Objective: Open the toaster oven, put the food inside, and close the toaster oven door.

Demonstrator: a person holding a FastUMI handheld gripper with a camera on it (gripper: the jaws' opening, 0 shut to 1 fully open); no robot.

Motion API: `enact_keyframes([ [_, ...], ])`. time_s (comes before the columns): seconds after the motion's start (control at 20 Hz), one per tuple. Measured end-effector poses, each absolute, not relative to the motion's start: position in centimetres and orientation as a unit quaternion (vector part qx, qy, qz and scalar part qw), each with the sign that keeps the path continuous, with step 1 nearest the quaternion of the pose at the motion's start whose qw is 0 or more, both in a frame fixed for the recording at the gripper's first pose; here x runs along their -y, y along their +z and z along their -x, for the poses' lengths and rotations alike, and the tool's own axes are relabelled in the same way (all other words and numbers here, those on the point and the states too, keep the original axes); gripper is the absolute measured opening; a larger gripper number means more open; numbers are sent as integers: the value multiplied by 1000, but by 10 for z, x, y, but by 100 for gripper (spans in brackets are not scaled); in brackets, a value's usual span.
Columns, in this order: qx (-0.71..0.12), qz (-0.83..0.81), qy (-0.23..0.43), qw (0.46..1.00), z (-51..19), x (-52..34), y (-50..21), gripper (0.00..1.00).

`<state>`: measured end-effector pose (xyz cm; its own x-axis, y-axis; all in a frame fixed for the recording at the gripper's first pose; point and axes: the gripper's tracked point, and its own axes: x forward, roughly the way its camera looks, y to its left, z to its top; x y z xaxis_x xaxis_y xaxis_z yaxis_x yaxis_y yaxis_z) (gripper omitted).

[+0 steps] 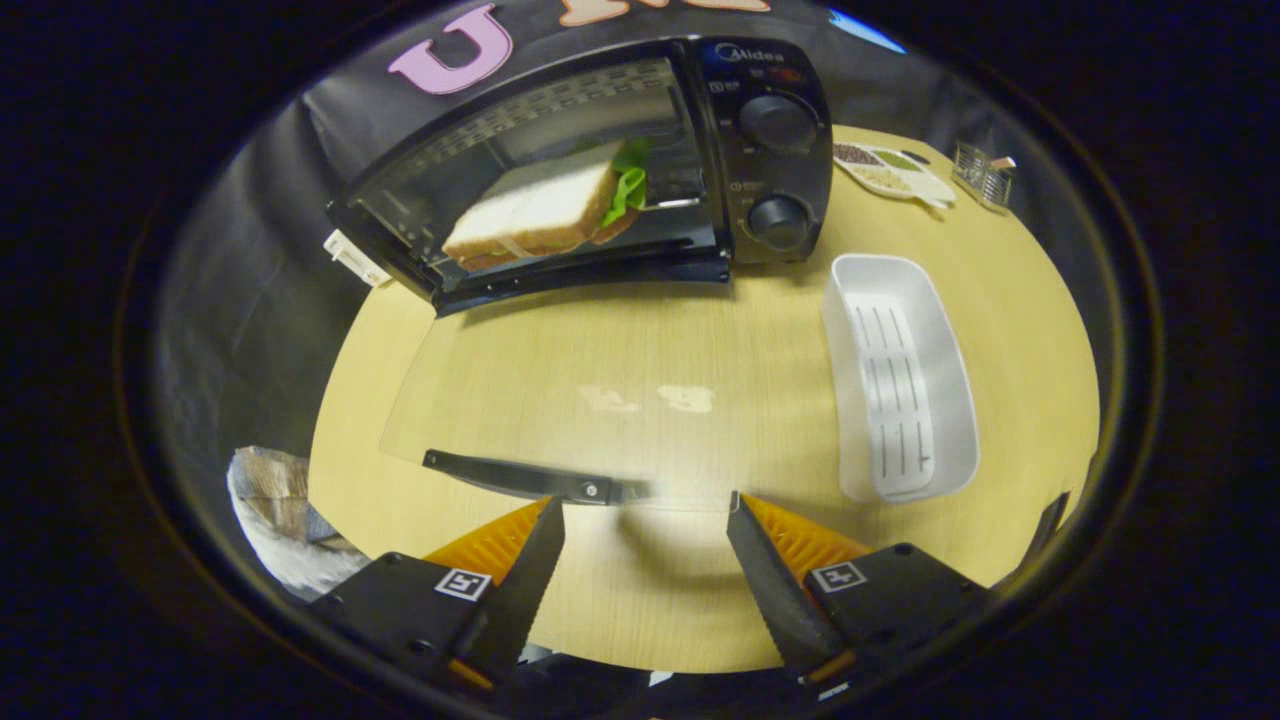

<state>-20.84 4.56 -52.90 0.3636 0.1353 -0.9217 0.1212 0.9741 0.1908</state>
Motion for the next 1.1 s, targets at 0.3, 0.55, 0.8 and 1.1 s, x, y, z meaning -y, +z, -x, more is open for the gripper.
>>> enact_keyframes([
  [0.3, -551, -95, 18, 829, 203, -44, -519, 100],
  [0.55, -555, -90, 22, 826, 204, -44, -525, 100],
  [0.8, -559, -95, 30, 823, 205, -46, -534, 100],
  [1.1, -562, -143, 33, 814, 209, -50, -536, 100],
])
